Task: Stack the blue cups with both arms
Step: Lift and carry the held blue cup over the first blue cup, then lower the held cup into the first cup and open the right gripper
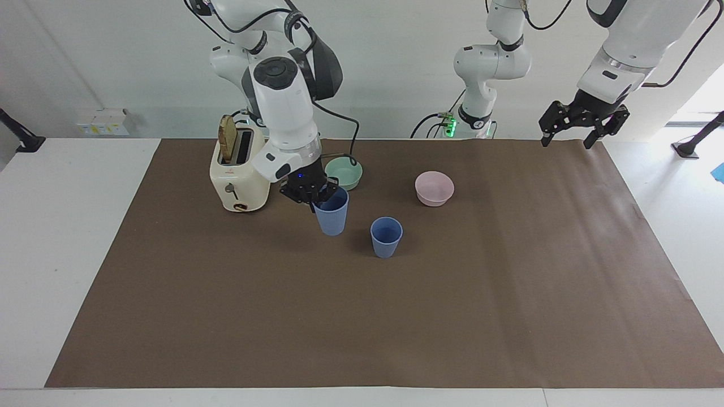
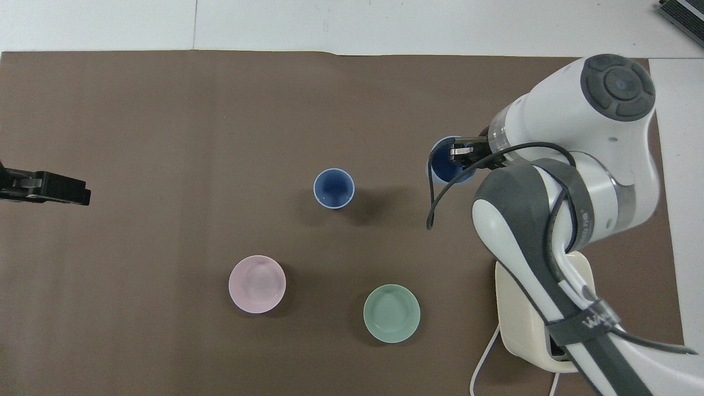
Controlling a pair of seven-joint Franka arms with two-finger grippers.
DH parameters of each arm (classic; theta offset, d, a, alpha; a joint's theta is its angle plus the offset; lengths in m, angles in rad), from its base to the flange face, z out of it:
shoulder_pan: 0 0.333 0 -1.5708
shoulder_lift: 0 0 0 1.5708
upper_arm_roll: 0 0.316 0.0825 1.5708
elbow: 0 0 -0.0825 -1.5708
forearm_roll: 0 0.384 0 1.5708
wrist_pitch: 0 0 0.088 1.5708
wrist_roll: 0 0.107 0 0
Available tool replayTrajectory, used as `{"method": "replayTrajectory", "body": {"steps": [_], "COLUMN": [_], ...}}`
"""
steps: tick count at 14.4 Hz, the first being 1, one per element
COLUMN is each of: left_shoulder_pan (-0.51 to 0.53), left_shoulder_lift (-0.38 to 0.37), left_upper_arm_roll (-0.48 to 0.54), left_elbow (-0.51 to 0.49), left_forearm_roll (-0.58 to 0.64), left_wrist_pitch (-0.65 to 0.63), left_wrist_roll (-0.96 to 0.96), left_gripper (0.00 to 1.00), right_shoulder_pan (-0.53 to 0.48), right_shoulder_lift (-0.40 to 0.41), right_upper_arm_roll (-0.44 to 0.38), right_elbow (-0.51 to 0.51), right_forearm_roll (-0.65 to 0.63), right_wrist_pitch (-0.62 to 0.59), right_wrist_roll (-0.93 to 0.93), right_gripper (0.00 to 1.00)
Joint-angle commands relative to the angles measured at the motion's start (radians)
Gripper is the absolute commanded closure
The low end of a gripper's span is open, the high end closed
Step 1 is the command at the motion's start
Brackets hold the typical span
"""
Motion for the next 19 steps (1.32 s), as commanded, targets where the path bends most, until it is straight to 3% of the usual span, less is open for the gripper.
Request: {"method": "replayTrajectory", "body": {"steps": [1, 7, 19], "left_shoulder_pan": [0.007, 0.007, 0.009], "left_shoulder_lift": [-0.015, -0.015, -0.015], "left_upper_arm_roll": [-0.002, -0.002, -0.002], "left_elbow": [-0.007, -0.007, -0.007], "left_forearm_roll": [-0.009, -0.009, -0.009], "left_wrist_pitch": [-0.009, -0.009, -0.009], "left_wrist_roll": [0.004, 0.004, 0.004], "left_gripper": [0.00, 0.00, 0.00], "right_shoulder_pan": [0.025, 0.112, 0.135], "right_shoulder_lift": [0.020, 0.090, 0.136], "right_upper_arm_roll": [0.006, 0.006, 0.006], "right_elbow": [0.026, 0.045, 0.013], "right_forearm_roll": [0.023, 0.071, 0.060], "right_wrist_pitch": [0.017, 0.166, 0.171], "right_wrist_roll": [0.012, 0.107, 0.112], "right_gripper": [1.00, 1.00, 1.00]}}
